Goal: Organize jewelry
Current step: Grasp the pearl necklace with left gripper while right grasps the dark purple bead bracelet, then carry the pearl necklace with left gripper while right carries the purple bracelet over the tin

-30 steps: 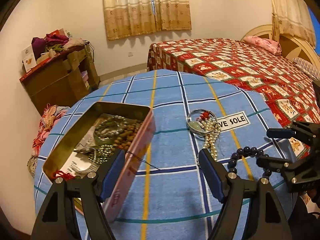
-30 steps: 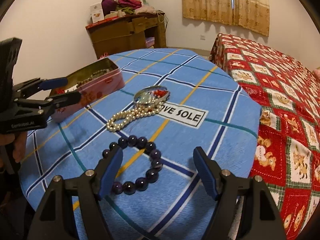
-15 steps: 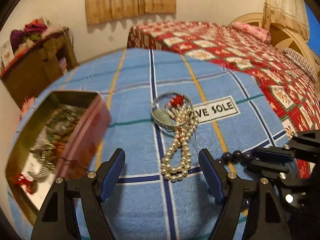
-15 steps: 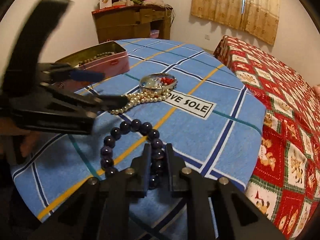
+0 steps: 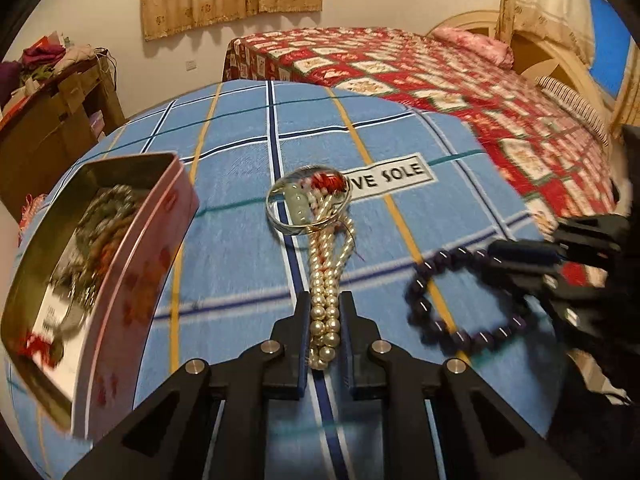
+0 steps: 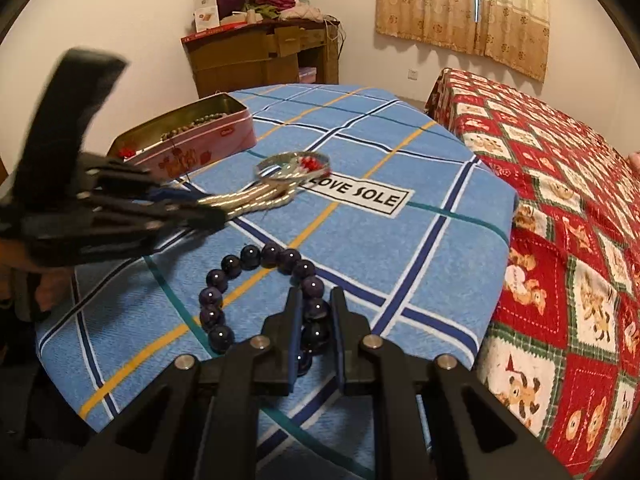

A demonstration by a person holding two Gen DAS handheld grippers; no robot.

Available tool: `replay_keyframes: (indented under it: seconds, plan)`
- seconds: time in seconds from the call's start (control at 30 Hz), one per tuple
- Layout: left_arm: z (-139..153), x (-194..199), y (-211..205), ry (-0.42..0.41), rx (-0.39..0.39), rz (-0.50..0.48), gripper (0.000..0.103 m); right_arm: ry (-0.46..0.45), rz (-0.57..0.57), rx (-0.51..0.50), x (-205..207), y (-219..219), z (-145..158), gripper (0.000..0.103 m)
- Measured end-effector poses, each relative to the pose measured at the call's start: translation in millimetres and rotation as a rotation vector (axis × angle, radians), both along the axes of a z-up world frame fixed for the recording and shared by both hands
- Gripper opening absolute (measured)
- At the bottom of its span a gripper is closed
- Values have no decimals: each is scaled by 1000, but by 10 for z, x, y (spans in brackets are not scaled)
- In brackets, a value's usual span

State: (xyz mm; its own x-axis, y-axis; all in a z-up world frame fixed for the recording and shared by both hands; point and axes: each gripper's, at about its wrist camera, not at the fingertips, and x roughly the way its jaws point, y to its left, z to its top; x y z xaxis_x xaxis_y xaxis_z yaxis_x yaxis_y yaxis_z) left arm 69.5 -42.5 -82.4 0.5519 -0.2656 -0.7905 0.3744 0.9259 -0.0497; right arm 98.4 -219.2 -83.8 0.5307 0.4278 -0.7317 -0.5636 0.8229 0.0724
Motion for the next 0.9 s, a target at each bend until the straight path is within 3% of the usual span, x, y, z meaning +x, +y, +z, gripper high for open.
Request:
replay_keyframes:
  seconds: [0.2, 0.33, 0.47, 0.53, 0.77, 0.9]
  plan:
    - [141, -173, 157, -15, -35, -2, 12, -5, -5, 4, -15, -1, 1, 16]
    - [357, -290, 271, -89, -101, 6, 12, 14, -17, 48, 2, -59, -6, 16]
    - [386, -328, 325, -98, -58, 30, 12, 14, -20, 58, 6, -63, 1, 16]
    - [422, -352, 382, -101, -86, 42, 12, 20, -22, 81, 7, -88, 12, 16]
    - [964, -524, 476, -224, -118, 18, 12, -5, -15, 149, 17, -108, 277, 16]
    - [1128, -520, 590, -270, -106, 51, 12, -38, 13, 158, 36, 2, 461, 16]
